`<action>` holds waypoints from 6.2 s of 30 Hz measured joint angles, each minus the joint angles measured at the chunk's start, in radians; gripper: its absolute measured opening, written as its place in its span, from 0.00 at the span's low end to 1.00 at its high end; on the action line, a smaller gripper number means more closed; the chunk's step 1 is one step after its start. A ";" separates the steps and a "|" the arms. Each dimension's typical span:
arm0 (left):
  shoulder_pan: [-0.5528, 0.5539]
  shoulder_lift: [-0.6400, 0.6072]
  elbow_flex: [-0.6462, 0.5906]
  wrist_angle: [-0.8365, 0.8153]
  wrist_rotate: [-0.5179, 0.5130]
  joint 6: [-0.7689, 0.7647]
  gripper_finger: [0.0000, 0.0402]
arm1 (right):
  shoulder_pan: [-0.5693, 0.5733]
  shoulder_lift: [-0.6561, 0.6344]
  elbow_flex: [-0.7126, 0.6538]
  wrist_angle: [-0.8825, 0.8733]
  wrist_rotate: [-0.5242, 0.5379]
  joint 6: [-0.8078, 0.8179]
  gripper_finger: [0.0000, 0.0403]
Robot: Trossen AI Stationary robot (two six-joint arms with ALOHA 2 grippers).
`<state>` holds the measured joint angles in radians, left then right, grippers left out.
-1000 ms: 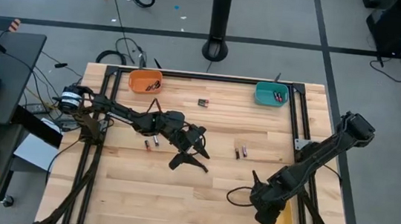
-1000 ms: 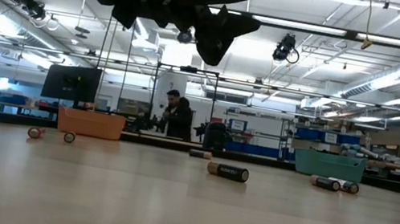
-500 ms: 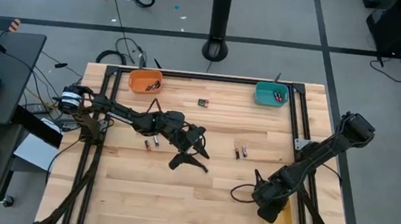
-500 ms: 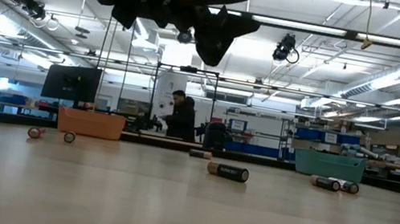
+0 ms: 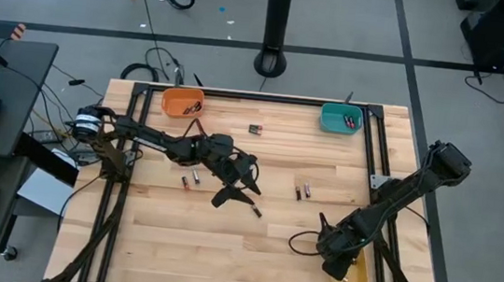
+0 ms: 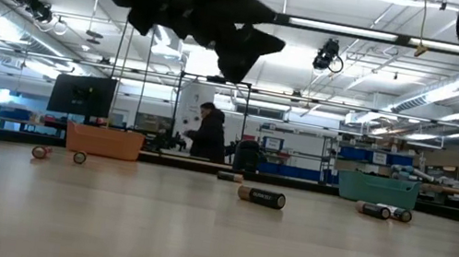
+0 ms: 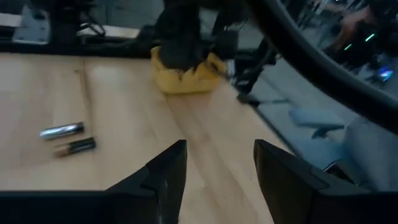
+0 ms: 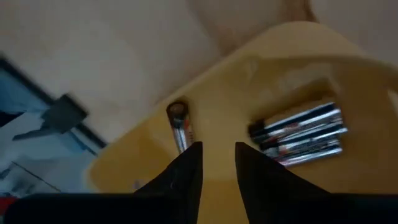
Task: Sort batteries
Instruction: Put the black-orange battery into the orange bin
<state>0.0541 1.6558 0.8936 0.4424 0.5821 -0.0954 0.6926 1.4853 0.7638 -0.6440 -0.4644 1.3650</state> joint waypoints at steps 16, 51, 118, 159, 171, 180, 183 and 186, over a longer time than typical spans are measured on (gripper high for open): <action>0.045 -0.172 -0.198 -0.153 -0.253 0.161 0.02 | -0.155 -0.008 0.280 -0.285 0.322 -0.360 0.06; 0.156 -0.172 -0.489 0.350 -0.404 0.089 0.02 | -0.500 0.003 0.012 0.068 0.692 -0.100 0.28; 0.074 -0.170 -0.486 0.849 -0.196 -0.112 0.44 | -0.448 0.149 0.382 0.702 0.947 -1.155 0.15; 0.011 -0.151 -0.386 0.789 -0.152 0.043 0.14 | -0.444 0.149 0.381 0.756 0.964 -1.197 0.15; 0.072 -0.152 -0.386 0.781 -0.117 -0.014 0.14 | -0.449 0.147 0.381 0.740 1.055 -1.202 0.45; 0.180 -0.238 -0.340 0.509 -0.065 0.005 0.14 | -0.449 0.074 0.381 0.622 1.122 -1.208 0.51; 0.222 -0.291 -0.293 0.265 -0.061 0.071 0.14 | -0.449 0.045 0.381 0.524 1.156 -1.198 0.51; 0.271 -0.340 -0.222 -0.067 -0.102 0.169 0.14 | -0.452 0.032 0.381 0.398 1.174 -1.153 0.50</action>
<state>0.3255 1.3157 0.6712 0.3750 0.4799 0.0736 0.2401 1.5170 1.1446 -0.2457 0.7098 0.2120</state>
